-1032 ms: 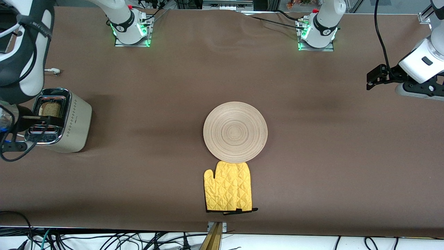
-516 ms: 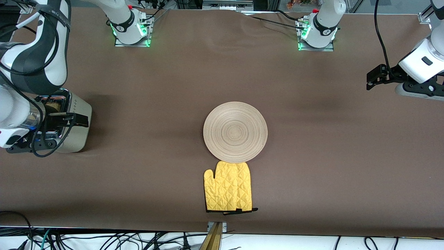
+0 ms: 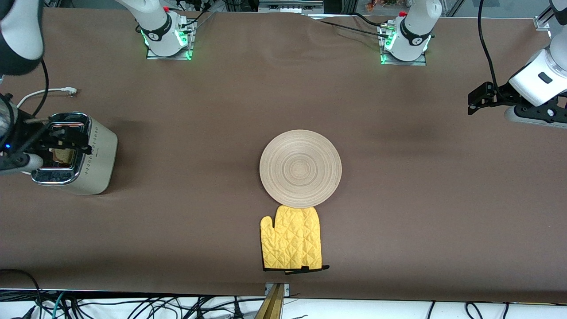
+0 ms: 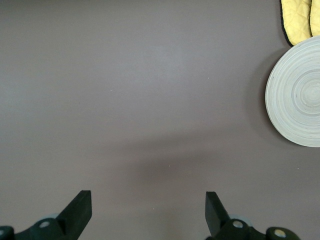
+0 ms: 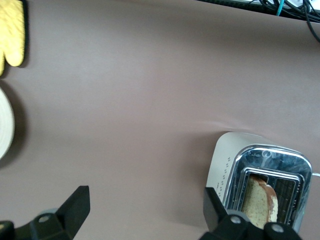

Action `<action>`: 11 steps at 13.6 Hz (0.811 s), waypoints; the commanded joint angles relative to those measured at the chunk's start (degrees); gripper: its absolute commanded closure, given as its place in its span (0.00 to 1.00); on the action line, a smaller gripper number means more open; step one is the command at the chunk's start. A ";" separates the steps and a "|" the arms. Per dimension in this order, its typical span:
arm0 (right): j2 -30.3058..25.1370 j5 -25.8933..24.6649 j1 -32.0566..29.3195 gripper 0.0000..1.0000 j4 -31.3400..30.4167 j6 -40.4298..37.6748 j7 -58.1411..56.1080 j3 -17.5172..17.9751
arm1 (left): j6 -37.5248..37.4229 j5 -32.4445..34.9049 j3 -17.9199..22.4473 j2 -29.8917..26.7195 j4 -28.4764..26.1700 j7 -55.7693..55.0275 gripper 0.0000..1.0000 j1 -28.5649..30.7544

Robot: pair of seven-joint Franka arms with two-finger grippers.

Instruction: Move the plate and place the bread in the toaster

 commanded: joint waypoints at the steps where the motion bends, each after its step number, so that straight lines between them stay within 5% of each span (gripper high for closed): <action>1: -8.24 -3.95 -6.34 0.00 -10.49 2.80 1.06 8.64 | -0.28 -1.12 0.24 0.30 0.83 -0.55 0.00 -0.34; 3: -8.87 -7.04 -10.04 0.00 -11.91 2.63 0.88 12.60 | -0.28 -1.12 0.24 0.30 0.83 -0.64 0.00 -0.34; 11: -9.58 -7.58 -11.81 0.00 -12.53 1.31 6.95 12.88 | -0.28 -1.12 0.24 0.30 0.83 -0.81 0.00 -0.34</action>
